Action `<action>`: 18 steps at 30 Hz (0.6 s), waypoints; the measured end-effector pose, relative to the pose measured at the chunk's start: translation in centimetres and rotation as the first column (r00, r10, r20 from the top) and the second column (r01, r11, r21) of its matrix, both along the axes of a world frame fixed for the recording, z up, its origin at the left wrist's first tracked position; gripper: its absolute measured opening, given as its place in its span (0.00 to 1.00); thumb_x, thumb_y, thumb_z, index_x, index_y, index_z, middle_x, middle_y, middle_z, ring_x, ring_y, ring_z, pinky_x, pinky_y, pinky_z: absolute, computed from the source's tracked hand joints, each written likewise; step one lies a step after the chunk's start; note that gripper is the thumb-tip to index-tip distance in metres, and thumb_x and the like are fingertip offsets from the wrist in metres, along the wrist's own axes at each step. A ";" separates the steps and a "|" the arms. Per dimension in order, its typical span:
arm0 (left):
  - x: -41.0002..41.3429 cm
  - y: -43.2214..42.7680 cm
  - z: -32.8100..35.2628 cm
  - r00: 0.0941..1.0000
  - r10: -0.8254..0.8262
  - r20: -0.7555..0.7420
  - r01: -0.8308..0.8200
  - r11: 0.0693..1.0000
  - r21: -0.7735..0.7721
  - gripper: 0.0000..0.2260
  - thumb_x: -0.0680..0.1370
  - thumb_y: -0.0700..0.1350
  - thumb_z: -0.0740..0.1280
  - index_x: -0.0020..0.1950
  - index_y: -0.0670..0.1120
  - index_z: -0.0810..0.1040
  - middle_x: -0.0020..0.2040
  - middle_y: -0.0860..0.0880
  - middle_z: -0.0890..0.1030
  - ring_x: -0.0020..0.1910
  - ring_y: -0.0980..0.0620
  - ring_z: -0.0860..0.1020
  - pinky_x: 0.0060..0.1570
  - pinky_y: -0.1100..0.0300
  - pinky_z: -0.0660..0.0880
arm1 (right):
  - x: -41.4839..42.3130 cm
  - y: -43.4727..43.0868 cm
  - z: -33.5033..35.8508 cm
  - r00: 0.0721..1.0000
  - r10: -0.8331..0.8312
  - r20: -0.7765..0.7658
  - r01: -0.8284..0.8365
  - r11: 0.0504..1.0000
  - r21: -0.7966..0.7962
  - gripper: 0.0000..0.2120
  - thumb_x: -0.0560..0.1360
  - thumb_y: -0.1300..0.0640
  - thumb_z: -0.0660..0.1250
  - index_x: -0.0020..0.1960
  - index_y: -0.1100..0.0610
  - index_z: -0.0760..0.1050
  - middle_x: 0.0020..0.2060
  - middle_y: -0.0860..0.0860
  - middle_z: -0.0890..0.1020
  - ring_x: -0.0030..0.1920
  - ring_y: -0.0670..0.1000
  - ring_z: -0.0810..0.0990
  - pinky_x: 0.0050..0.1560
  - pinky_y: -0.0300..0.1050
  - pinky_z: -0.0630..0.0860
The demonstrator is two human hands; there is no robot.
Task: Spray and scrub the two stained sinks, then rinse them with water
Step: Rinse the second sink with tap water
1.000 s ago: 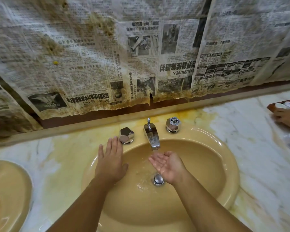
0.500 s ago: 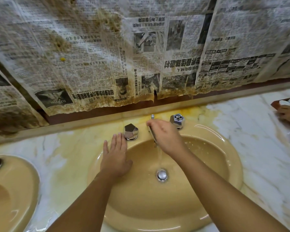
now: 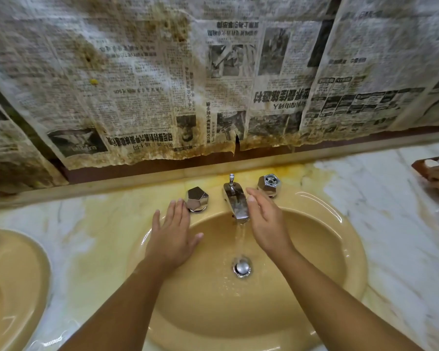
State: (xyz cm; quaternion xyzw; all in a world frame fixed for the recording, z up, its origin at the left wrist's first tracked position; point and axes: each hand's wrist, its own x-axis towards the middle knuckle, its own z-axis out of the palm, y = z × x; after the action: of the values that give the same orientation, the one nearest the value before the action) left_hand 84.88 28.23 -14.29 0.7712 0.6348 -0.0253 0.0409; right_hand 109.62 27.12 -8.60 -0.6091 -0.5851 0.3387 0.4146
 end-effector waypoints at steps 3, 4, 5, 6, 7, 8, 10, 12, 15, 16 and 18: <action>0.1 0.1 0.0 0.999 0.022 0.050 -0.022 1.000 0.004 0.41 0.78 0.68 0.32 0.84 0.45 0.46 0.84 0.48 0.43 0.82 0.51 0.39 0.80 0.42 0.41 | 0.6 0.9 1.0 0.992 0.116 -0.040 -0.120 0.983 -0.140 0.22 0.86 0.46 0.57 0.80 0.47 0.66 0.74 0.36 0.67 0.71 0.29 0.62 0.71 0.30 0.56; 0.1 0.2 0.1 0.998 0.029 0.062 -0.029 1.000 -0.001 0.40 0.77 0.67 0.31 0.84 0.46 0.46 0.84 0.49 0.43 0.82 0.52 0.39 0.80 0.43 0.41 | 0.4 0.6 0.8 0.985 0.155 -0.081 -0.168 0.967 -0.193 0.24 0.86 0.44 0.54 0.81 0.45 0.62 0.75 0.34 0.64 0.73 0.30 0.59 0.71 0.31 0.54; 0.1 0.2 0.3 0.997 0.036 0.064 -0.036 0.999 -0.003 0.39 0.78 0.66 0.31 0.84 0.47 0.46 0.84 0.50 0.44 0.82 0.52 0.39 0.80 0.43 0.41 | 0.1 -0.1 0.5 0.978 0.163 -0.132 -0.191 0.954 -0.232 0.25 0.86 0.41 0.52 0.82 0.42 0.58 0.75 0.32 0.61 0.74 0.31 0.57 0.72 0.32 0.52; 0.1 0.2 0.3 0.997 0.041 0.063 -0.041 0.999 -0.001 0.36 0.80 0.64 0.32 0.84 0.48 0.47 0.85 0.51 0.44 0.83 0.53 0.40 0.80 0.44 0.41 | -0.3 -0.9 0.0 0.972 0.150 -0.180 -0.193 0.948 -0.252 0.25 0.86 0.39 0.49 0.82 0.39 0.55 0.75 0.31 0.60 0.74 0.31 0.56 0.72 0.33 0.52; 0.1 0.1 0.3 0.996 0.048 0.070 -0.049 0.999 0.005 0.34 0.82 0.63 0.35 0.84 0.48 0.47 0.85 0.51 0.45 0.83 0.53 0.40 0.80 0.45 0.41 | -0.7 -1.7 -0.4 0.967 0.139 -0.213 -0.192 0.948 -0.255 0.26 0.85 0.38 0.48 0.82 0.38 0.53 0.74 0.30 0.59 0.74 0.31 0.57 0.72 0.34 0.52; 0.1 0.0 0.2 0.995 0.057 0.086 -0.059 0.998 0.011 0.32 0.84 0.62 0.38 0.84 0.48 0.48 0.85 0.51 0.46 0.83 0.53 0.41 0.80 0.45 0.41 | -0.8 -2.5 -0.9 0.964 0.134 -0.231 -0.193 0.947 -0.255 0.26 0.85 0.38 0.49 0.82 0.38 0.54 0.74 0.30 0.62 0.73 0.30 0.59 0.72 0.34 0.55; 0.0 -0.3 0.3 0.991 0.067 0.113 -0.068 0.998 0.005 0.29 0.86 0.60 0.43 0.84 0.48 0.49 0.85 0.51 0.48 0.83 0.53 0.42 0.81 0.45 0.41 | -0.6 -3.9 -1.6 0.969 0.132 -0.211 -0.183 0.953 -0.243 0.22 0.85 0.40 0.53 0.76 0.43 0.70 0.67 0.35 0.77 0.66 0.33 0.72 0.67 0.37 0.66; -0.1 -0.9 0.5 0.991 0.073 0.115 -0.074 0.997 0.003 0.27 0.86 0.58 0.44 0.84 0.49 0.47 0.85 0.51 0.49 0.83 0.51 0.43 0.81 0.45 0.42 | 0.1 -4.6 -2.2 0.987 0.116 -0.108 -0.132 0.979 -0.155 0.15 0.86 0.48 0.59 0.59 0.53 0.81 0.50 0.42 0.83 0.52 0.40 0.79 0.58 0.44 0.73; 0.1 -2.2 0.4 0.987 0.112 0.113 -0.115 0.993 0.015 0.26 0.87 0.53 0.45 0.85 0.52 0.45 0.85 0.51 0.50 0.83 0.50 0.45 0.80 0.43 0.42 | 1.6 -4.1 -2.2 0.995 0.061 0.078 -0.059 0.998 -0.031 0.14 0.84 0.55 0.64 0.67 0.56 0.80 0.60 0.45 0.82 0.62 0.44 0.79 0.65 0.46 0.74; 0.4 -2.6 0.3 0.983 0.134 0.125 -0.136 0.991 0.007 0.25 0.87 0.51 0.46 0.85 0.53 0.45 0.84 0.51 0.50 0.83 0.50 0.45 0.80 0.43 0.42 | 2.0 -3.6 -2.1 0.989 0.049 0.137 -0.052 0.999 0.014 0.15 0.84 0.55 0.65 0.68 0.56 0.79 0.62 0.47 0.82 0.63 0.46 0.78 0.65 0.46 0.75; 0.9 -2.9 0.4 0.968 0.183 0.174 -0.182 0.983 -0.018 0.25 0.86 0.46 0.48 0.85 0.52 0.49 0.84 0.51 0.52 0.83 0.49 0.45 0.80 0.44 0.42 | 2.8 -2.4 -1.5 0.969 0.035 0.246 -0.067 0.990 0.122 0.14 0.83 0.57 0.66 0.67 0.57 0.80 0.62 0.50 0.82 0.64 0.49 0.77 0.64 0.49 0.75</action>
State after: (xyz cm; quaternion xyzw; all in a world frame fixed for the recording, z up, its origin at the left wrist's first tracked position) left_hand 85.82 25.35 -13.85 0.7088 0.6969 0.0459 0.0992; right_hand 112.43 24.70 -10.13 -0.6025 -0.6678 0.2334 0.3695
